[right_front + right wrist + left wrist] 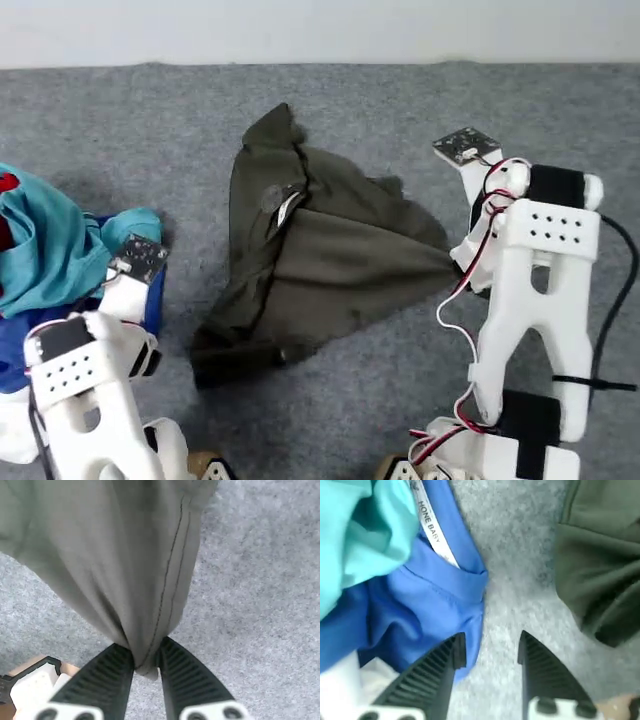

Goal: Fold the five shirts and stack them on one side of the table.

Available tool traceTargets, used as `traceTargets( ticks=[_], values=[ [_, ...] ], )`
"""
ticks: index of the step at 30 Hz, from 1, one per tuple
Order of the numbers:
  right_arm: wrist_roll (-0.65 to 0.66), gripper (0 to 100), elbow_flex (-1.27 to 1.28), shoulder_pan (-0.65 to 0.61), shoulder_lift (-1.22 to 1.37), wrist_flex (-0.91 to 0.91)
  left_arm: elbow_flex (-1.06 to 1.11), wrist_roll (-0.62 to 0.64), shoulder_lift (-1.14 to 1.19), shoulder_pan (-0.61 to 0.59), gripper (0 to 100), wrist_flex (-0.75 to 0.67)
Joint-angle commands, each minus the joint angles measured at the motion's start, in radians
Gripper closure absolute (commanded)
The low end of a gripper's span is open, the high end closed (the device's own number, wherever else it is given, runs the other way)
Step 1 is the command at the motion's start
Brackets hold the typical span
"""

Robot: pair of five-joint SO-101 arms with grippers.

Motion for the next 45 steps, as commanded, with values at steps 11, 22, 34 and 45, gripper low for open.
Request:
traceTargets(
  ticks=[11,22,34,45],
  values=[
    [-0.035,98.8,-0.005,0.013,-0.061,0.041,-0.058,-0.014,-0.005,0.275,82,0.080],
    [-0.035,98.9,0.103,0.019,-0.061,0.041,0.035,-0.095,-0.002,0.345,77,0.061],
    [-0.035,98.9,0.140,0.016,-0.051,0.039,0.087,-0.127,0.057,0.350,77,0.003],
    [-0.086,98.9,0.140,0.013,-0.051,0.039,0.016,-0.164,0.407,0.351,79,-0.054]
  ],
)
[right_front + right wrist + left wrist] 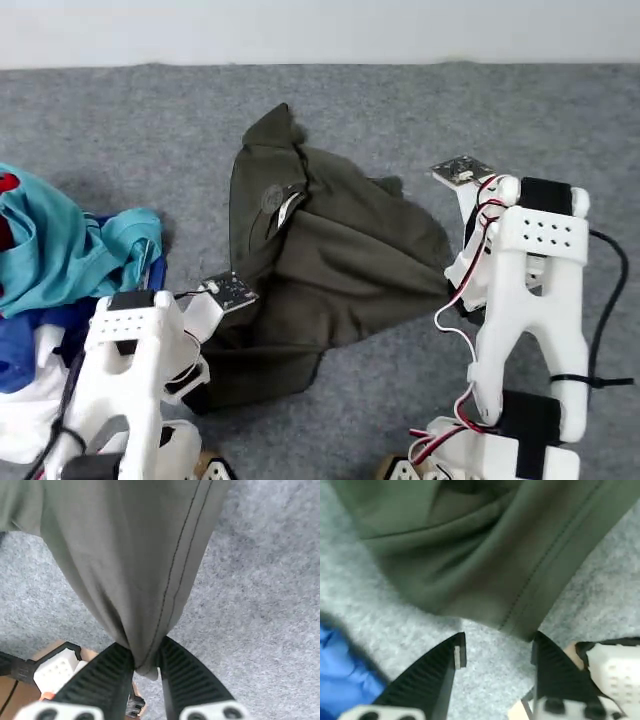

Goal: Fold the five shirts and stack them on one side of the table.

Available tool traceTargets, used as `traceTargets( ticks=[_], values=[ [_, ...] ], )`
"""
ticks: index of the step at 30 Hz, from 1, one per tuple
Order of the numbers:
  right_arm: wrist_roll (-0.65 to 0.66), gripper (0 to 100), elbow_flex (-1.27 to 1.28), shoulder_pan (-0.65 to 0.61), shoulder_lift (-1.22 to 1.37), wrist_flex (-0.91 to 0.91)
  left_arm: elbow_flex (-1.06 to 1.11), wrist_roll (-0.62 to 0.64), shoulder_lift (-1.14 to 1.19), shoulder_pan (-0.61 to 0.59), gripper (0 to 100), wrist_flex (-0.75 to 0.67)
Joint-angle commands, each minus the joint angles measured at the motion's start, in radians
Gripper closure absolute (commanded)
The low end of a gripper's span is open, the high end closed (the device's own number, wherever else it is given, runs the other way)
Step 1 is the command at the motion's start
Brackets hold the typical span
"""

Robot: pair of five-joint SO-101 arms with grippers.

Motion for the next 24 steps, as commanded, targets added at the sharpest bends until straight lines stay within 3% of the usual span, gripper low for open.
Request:
traceTargets(
  ticks=[1,8,14,18,24],
  values=[
    [-0.034,98.9,-0.005,0.010,-0.051,0.039,-0.045,-0.023,0.043,0.008,79,-0.028],
    [-0.060,98.9,-0.006,-0.005,-0.061,0.042,-0.047,0.020,0.095,0.110,80,-0.041],
    [-0.091,98.9,-0.012,-0.036,-0.064,0.042,-0.047,0.046,0.123,0.195,98,-0.087],
    [-0.089,98.9,-0.018,-0.036,-0.096,0.042,-0.068,0.051,0.081,0.170,99,-0.078],
    [-0.068,98.9,-0.054,-0.035,-0.243,0.042,-0.222,0.160,-0.101,0.060,99,0.025]
  ],
)
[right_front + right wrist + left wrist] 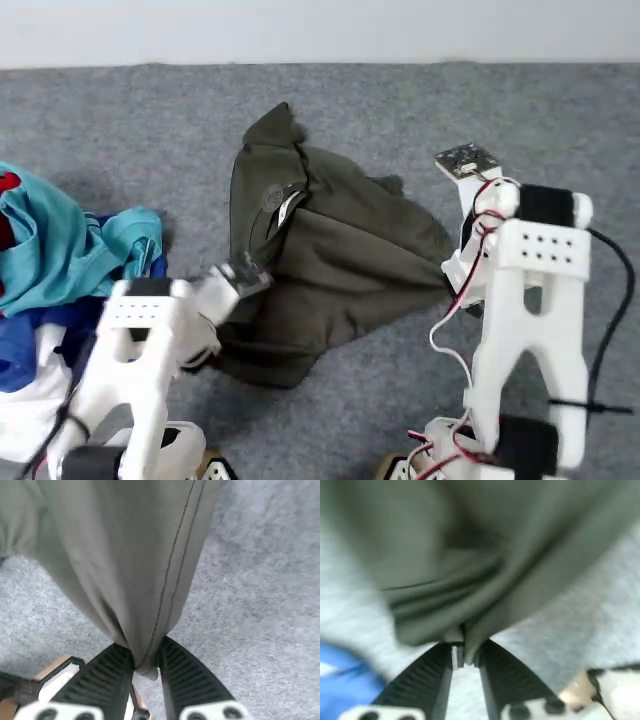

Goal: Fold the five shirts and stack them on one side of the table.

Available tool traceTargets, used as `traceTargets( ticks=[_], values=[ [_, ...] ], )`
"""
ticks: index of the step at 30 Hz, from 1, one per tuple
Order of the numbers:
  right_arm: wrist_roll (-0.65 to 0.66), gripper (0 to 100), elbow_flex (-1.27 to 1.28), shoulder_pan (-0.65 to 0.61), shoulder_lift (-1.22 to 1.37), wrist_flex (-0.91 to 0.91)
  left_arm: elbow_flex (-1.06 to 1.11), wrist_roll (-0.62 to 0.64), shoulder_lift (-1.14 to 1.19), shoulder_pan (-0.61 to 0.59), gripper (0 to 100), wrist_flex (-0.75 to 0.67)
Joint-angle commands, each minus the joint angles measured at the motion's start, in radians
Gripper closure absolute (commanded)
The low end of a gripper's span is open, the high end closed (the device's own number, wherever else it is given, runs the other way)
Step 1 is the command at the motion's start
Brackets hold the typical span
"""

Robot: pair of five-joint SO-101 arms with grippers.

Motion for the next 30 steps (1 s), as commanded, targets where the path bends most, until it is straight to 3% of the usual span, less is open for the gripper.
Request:
traceTargets(
  ticks=[1,9,20,30],
  values=[
    [0.021,98.9,-0.057,-0.001,-0.131,0.042,-0.136,0.063,-0.143,-0.032,99,0.089],
    [0.025,98.9,-0.219,-0.005,-0.341,0.039,-0.389,0.219,-0.364,-0.032,99,0.219],
    [0.129,98.9,-0.669,-0.005,-0.317,0.007,-0.805,0.338,-0.436,-0.032,99,0.235],
    [0.126,98.9,-0.822,-0.005,-0.266,-0.209,-1.158,0.331,-0.437,-0.040,99,0.018]
  ],
)
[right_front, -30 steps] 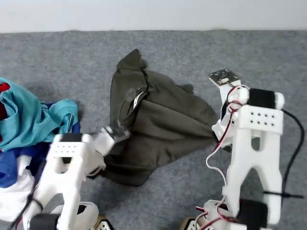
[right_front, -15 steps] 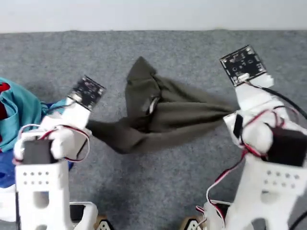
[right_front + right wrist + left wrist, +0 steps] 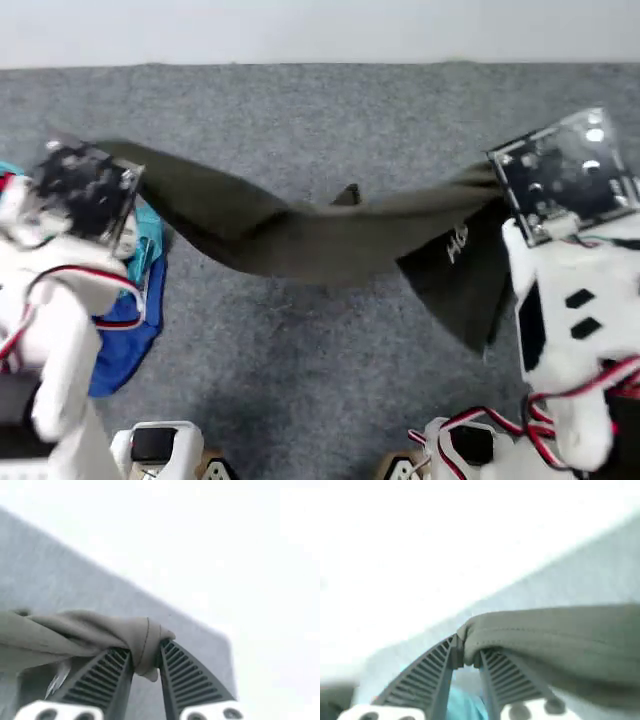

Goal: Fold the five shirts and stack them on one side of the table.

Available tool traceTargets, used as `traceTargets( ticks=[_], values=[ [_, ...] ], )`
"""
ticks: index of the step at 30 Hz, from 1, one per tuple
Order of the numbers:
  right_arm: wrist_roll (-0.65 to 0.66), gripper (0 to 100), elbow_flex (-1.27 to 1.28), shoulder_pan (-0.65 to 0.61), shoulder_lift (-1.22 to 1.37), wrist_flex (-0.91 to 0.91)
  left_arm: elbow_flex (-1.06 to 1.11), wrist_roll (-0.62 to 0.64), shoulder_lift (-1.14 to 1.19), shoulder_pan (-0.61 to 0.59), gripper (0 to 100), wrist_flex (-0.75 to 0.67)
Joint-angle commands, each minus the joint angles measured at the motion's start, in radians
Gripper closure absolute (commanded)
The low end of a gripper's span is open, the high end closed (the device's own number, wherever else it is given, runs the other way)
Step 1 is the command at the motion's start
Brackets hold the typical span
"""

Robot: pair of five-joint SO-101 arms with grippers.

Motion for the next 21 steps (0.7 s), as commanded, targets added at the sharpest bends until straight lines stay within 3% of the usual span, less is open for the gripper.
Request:
traceTargets(
  ticks=[1,6,13,21],
  values=[
    [0.005,98.9,-0.040,-0.005,0.071,-0.116,-0.124,0.003,-0.018,-0.008,99,-0.115],
    [0.002,98.9,-0.095,0.001,0.071,-0.231,-0.194,-0.060,-0.023,-0.008,99,-0.258],
    [0.061,98.9,-0.161,0.001,0.068,-0.231,-0.282,-0.152,-0.023,-0.008,99,-0.416],
    [0.092,98.9,-0.161,0.007,0.015,-0.229,-0.360,-0.190,-0.023,-0.018,99,-0.436]
  ],
)
